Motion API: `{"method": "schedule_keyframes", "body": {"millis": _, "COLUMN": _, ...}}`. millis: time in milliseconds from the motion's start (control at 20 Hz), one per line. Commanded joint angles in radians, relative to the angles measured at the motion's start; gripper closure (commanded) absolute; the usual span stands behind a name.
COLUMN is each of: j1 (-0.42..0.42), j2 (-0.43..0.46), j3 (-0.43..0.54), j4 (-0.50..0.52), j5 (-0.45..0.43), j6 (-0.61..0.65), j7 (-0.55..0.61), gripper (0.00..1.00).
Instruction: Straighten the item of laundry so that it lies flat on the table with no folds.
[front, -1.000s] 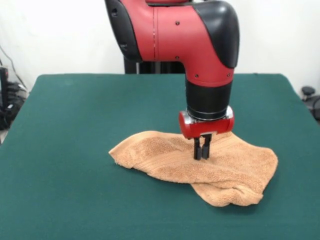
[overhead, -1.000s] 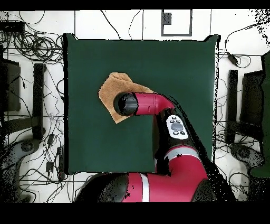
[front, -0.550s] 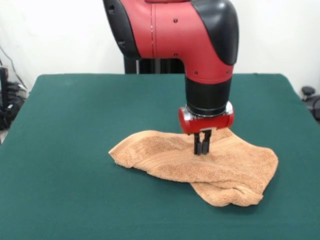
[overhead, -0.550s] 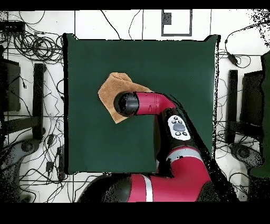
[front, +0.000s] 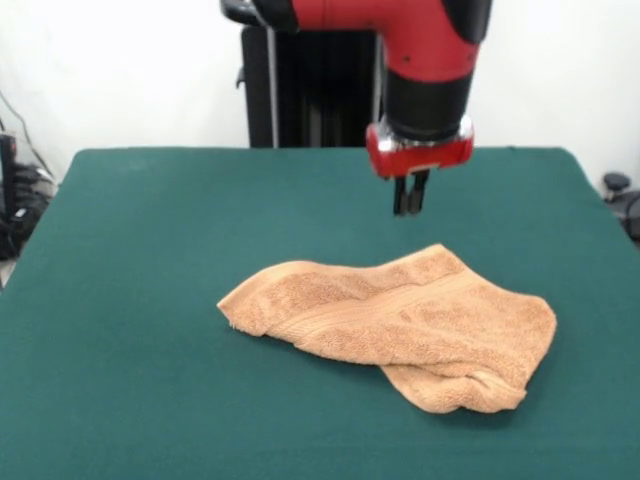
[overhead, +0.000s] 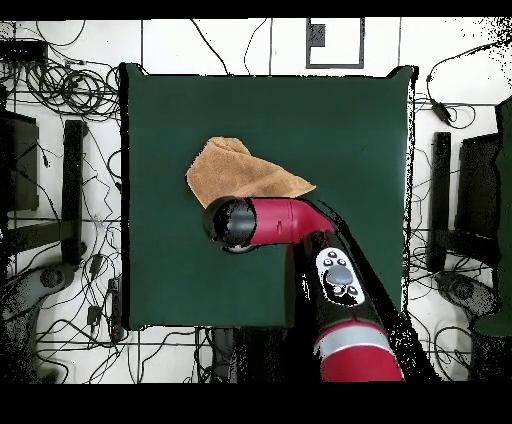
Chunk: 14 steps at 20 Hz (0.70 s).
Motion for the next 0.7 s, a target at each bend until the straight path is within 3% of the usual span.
{"method": "schedule_keyframes", "body": {"millis": 50, "j1": 0.035, "j2": -0.010, "j3": 0.077, "j4": 0.168, "j5": 0.012, "j6": 0.022, "j7": 0.090, "gripper": 1.00}}
{"method": "schedule_keyframes", "body": {"millis": 400, "j1": 0.019, "j2": 0.058, "j3": 0.085, "j4": 0.131, "j5": -0.050, "j6": -0.274, "j7": 0.110, "gripper": 1.00}}
{"method": "schedule_keyframes", "body": {"millis": 700, "j1": 0.021, "j2": 0.090, "j3": 0.081, "j4": 0.070, "j5": -0.013, "j6": -0.299, "j7": 0.122, "gripper": 1.00}}
